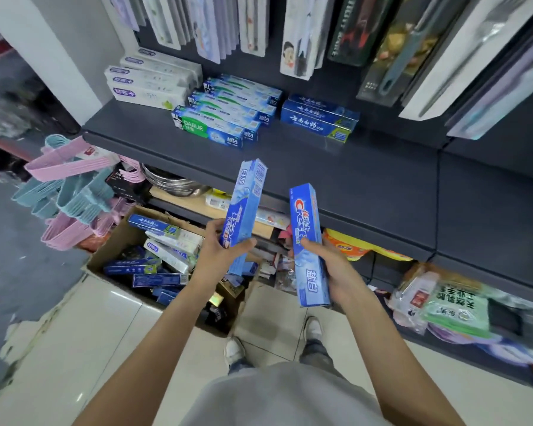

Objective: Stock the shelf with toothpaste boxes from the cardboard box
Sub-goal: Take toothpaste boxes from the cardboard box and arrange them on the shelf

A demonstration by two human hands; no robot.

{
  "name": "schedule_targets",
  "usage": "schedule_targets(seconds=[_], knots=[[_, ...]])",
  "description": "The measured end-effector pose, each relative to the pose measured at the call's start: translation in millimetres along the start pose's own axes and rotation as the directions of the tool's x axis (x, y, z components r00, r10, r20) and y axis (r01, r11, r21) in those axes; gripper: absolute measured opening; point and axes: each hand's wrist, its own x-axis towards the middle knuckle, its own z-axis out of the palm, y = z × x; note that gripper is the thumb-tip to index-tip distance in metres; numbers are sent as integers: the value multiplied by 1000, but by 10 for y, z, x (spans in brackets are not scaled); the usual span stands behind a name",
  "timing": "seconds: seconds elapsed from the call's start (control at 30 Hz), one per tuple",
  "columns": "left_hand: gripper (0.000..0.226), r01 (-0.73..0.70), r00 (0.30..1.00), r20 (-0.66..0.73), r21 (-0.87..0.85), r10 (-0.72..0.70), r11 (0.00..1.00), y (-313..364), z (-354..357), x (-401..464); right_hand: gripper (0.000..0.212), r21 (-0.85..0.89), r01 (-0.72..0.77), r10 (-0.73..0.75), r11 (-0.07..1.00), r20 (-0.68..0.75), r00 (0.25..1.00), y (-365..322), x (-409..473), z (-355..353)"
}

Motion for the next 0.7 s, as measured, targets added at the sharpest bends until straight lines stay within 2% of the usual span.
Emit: schedule_targets(seconds=[0.07, 0.13, 0.23, 0.27, 0.3, 0.37, 0.43, 0.53, 0.57, 0.7], knots=[[48, -70, 997, -32, 109, 74, 992, 29, 186, -2, 36, -80, -9, 9, 997, -8, 1000, -104, 13, -212], [48, -110, 988, -81, 219, 130, 969, 44, 394, -11, 33, -194, 6, -8, 981, -11, 1000, -238, 40, -482], [53, -129, 978, -111, 340, 176, 931, 38, 698, -30, 26, -427, 119, -122, 897, 22, 992, -510, 66, -914], [52, -128, 975, -125, 366, 185, 922, 39, 809, -29, 26, -542, 180, -179, 821, 55, 982, -625, 75, -1066], [50, -124, 971, -143, 393, 194, 911, 33, 918, -24, 31, -678, 236, -237, 696, 94, 967, -743, 99, -1220], [47, -110, 965, -167, 435, 201, 893, 40, 1132, -22, 47, -884, 286, -321, 369, 168, 932, -952, 164, -1502], [47, -102, 963, -189, 413, 195, 905, 26, 1337, -22, 56, -955, 277, -367, 103, 223, 903, -1122, 228, -1711], [43, -91, 951, -237, 395, 197, 914, 11, 1577, -56, 48, -926, 244, -404, -289, 349, 846, -1297, 391, -1929], [42, -91, 947, -249, 397, 202, 913, -1, 1627, -61, 46, -903, 234, -420, -360, 381, 823, -1352, 479, -1989], [42, -71, 949, -251, 423, 192, 903, 12, 1750, -67, 44, -871, 246, -515, -425, 456, 725, -1653, 1004, -2153]])
